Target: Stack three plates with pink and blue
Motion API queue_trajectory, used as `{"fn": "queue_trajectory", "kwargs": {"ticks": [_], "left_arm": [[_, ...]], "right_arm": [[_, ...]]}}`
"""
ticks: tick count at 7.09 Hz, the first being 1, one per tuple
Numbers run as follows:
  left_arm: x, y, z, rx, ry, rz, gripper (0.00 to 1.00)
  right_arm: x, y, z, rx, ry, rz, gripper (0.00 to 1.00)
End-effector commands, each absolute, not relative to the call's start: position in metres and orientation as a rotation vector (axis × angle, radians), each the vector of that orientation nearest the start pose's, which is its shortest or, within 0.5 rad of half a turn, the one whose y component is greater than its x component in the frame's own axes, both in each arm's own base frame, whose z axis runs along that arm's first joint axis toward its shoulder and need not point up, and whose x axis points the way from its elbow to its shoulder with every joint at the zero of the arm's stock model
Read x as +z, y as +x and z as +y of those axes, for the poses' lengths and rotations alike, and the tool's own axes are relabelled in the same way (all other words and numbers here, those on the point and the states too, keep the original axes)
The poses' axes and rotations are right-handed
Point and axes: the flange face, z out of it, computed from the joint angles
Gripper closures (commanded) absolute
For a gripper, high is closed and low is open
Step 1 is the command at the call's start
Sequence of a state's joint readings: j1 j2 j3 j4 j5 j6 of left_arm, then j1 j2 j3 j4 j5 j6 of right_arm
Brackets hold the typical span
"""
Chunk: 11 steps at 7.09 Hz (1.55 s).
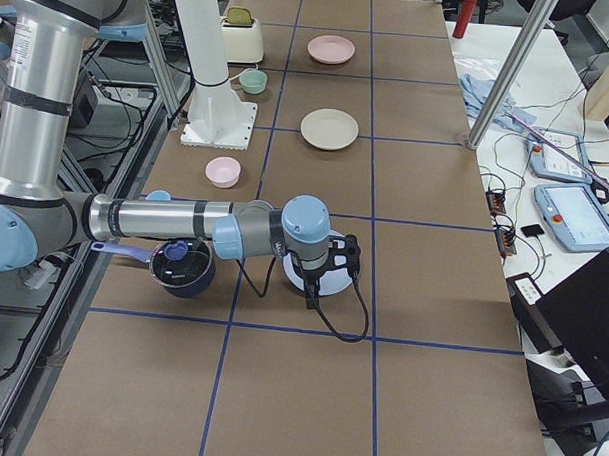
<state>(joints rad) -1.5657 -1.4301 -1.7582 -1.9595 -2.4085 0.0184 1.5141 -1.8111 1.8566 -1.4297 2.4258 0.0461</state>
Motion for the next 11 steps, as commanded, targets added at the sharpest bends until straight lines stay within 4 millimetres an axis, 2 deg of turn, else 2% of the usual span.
{"fn": "queue_trajectory", "kwargs": {"ticks": [1,3,5,7,9,10,11], "left_arm": [[0.580,-0.056,-0.451,0.215,0.428,0.825,0.00],[0.580,-0.053,-0.451,0.228,0.446,0.821,0.00],[0.582,-0.048,-0.452,0.140,0.393,0.847,0.00],[0.583,-0.023,-0.454,0.147,0.351,0.863,0.00],[0.592,0.011,-0.454,0.175,0.286,0.877,0.00],[0.593,0.038,-0.459,0.125,0.209,0.905,0.00],[0.593,0.066,-0.457,0.154,0.191,0.913,0.00]], "right_arm": [[0.603,0.035,-0.402,-0.103,0.142,-0.865,0.00],[0.603,0.035,-0.401,-0.094,0.138,-0.868,0.00],[0.604,0.036,-0.402,-0.090,0.135,-0.859,0.00],[0.603,0.035,-0.402,-0.092,0.138,-0.863,0.00],[0.603,0.035,-0.402,-0.090,0.136,-0.865,0.00],[0.604,0.035,-0.401,-0.090,0.134,-0.865,0.00],[0.604,0.035,-0.402,-0.092,0.133,-0.865,0.00]]}}
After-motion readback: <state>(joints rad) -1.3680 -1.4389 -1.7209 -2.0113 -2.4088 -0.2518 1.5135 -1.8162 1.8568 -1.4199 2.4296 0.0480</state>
